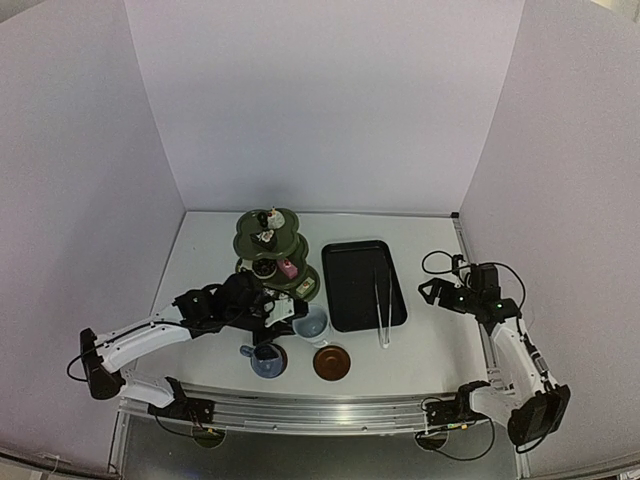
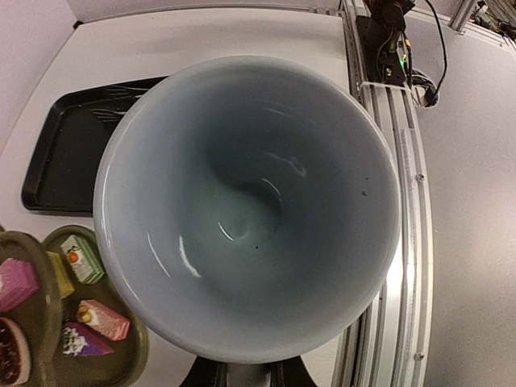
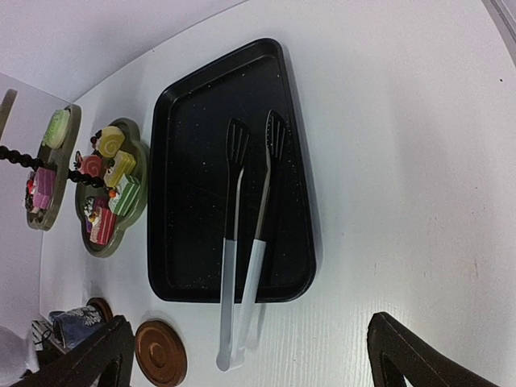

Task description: Serve the afternoon tea

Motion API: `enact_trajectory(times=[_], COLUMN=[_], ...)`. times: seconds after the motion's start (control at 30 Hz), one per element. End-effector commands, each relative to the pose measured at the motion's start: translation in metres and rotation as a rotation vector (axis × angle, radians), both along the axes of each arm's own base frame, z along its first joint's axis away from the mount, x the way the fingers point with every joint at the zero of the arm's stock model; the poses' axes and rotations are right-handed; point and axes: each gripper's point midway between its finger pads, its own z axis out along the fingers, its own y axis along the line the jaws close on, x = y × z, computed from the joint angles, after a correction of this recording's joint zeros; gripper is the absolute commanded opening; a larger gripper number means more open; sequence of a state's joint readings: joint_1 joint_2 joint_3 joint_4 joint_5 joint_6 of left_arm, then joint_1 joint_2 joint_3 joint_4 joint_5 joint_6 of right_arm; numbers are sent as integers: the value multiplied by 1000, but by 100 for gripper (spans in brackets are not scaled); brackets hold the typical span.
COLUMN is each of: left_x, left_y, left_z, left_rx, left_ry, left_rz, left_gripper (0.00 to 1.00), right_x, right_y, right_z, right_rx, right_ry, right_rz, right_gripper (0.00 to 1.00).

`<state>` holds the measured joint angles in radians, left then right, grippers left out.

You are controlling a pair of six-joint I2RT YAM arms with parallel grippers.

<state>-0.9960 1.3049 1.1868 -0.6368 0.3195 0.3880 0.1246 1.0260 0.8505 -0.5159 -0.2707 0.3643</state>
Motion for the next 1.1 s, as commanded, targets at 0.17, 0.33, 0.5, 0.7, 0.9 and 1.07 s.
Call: enact_trajectory(times=[0.17,0.33,0.5,0.7,0.9,1.07], left_x=[-1,0,-2,1,-4,-9], left_y=[-57,-50,-50,-54,-57,-58], left_z=[-37,-72,-93,-112,-122,-130], left_rx=[-120,-33,-3,39,71,99], left_ry=[22,-38,-10,11,35,45], left_rz=[-18,-66,-66,-43,-78,-85], left_gripper=[0,0,0,0,0,0], right_x=[-4,0,2,1,-4,-5], right_y=[-1,0,2,0,-2,-3], right_z=[18,20,22,18,9,10], right_rx=[1,-7,-9,-23,-28,-32], right_ry=[-90,-95,-96,-97,-82,-88], right_rz=[9,21,37,36,28,23], right_gripper=[98,98,98,98,98,98])
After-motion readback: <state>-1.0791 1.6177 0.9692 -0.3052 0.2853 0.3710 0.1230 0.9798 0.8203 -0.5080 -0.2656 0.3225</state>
